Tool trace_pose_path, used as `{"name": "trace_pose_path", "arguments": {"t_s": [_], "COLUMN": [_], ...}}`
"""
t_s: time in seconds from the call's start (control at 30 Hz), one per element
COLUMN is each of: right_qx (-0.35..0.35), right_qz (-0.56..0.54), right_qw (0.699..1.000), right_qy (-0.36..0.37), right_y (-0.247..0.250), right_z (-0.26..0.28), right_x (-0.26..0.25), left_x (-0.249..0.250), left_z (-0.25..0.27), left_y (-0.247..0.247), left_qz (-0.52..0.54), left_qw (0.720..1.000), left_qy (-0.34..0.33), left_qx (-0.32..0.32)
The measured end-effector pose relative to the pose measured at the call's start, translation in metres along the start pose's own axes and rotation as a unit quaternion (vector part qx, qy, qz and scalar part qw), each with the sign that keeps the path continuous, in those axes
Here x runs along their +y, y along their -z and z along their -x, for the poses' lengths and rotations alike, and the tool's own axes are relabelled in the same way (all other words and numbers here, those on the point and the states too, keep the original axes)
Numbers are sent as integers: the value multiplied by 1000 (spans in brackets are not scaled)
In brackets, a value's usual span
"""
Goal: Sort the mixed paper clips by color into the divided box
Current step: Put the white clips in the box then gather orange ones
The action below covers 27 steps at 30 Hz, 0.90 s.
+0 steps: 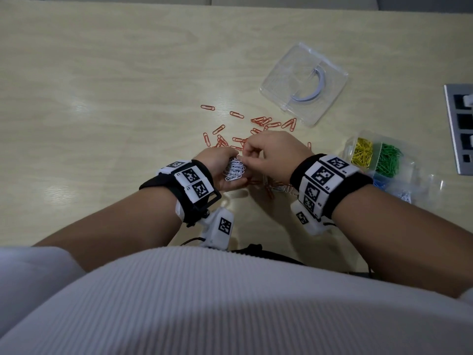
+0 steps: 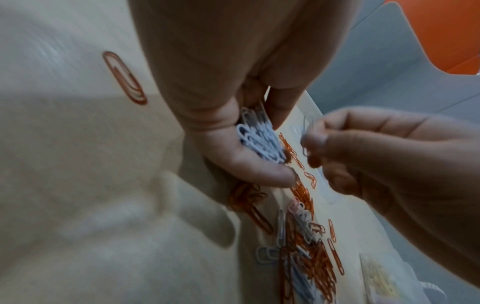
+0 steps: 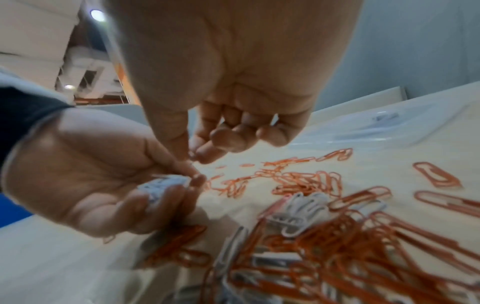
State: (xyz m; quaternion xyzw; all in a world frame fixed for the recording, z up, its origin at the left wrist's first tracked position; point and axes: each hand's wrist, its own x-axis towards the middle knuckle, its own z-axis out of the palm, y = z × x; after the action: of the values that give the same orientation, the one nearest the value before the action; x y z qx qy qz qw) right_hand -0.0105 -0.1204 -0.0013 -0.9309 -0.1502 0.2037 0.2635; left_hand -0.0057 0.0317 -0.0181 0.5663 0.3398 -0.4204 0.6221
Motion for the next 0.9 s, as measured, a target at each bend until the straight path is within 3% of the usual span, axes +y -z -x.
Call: {"name": "trace_pose_path", "arguments": {"t_s": [0.07,0.17,0.23,0.3,0.57,0.73,0.8,0.9], "right_qx": [-30,34,38,-16,-9,51,74,60], "right_qz": [-15,-18,54,169,253,102,17,-2], "right_qw": [999,999,995,979,964,990,997,998], "right_qy": [29,-12,-74,-108,-80,-82,-33,16], "right_y": [-1,-5,-8,-13,-23,-11,-8,-10], "right_z": [4,14,20,24,24,30,35,43], "right_x": [-3,3,6,6,2,-3,-11,-17], "left_x": [0,1,0,-2,-7,-12,-14,-16], "left_z": [1,1,2,3,15,15,16,18], "left_y": [-2,-5,-5,-6,-2,-1,-4,-11], "left_qz": [6,16,17,13,-11,-26,-32,-26], "left_qw": [1000,999,999,999,1000,999,999,999], "left_qy": [3,16,17,18,10,17,13,0], "left_qx": [-4,-26,-34,-42,-23,-31,-36,-46]}}
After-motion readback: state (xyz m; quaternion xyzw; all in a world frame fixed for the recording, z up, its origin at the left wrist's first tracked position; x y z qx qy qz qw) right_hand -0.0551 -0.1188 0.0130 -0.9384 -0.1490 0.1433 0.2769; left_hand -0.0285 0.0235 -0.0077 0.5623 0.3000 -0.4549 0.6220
